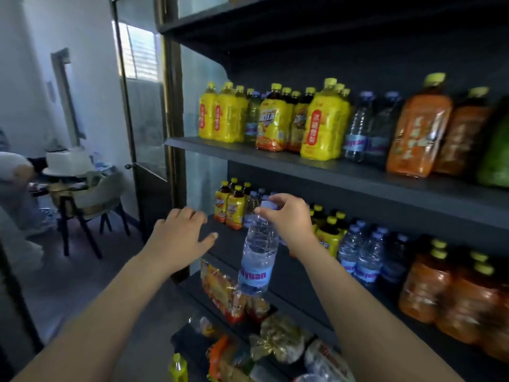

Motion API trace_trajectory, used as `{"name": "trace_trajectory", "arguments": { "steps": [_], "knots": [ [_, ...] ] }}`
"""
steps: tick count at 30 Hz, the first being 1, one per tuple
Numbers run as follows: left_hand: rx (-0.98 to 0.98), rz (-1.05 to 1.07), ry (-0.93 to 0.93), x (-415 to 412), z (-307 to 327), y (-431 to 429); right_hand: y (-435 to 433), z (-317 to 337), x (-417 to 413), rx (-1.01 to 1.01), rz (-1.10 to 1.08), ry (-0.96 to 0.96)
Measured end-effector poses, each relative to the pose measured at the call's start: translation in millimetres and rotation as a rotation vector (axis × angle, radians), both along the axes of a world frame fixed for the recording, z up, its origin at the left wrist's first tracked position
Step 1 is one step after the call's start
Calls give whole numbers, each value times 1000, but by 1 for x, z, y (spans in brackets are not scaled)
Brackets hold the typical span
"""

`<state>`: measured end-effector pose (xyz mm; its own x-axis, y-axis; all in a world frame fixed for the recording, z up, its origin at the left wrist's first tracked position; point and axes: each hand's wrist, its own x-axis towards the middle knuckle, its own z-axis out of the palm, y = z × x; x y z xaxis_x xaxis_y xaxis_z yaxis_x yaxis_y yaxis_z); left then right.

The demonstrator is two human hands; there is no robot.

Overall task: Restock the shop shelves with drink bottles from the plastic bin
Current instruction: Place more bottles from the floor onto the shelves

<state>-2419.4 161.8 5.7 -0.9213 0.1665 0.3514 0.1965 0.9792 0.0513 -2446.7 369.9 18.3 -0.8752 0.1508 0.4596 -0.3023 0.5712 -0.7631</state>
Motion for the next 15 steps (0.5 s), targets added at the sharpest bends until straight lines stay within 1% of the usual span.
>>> {"name": "trace_trajectory", "arguments": {
  "steps": [7, 12, 15],
  "knots": [
    [-12, -150, 25, 11, 16, 54, 57, 11, 44, -77, -121, -1],
    [35, -219, -13, 21, 31, 97, 97, 30, 77, -111, -145, 22],
    [73, -255, 11, 29, 44, 118, 116, 43, 94, -126, -160, 64]
  ]
}}
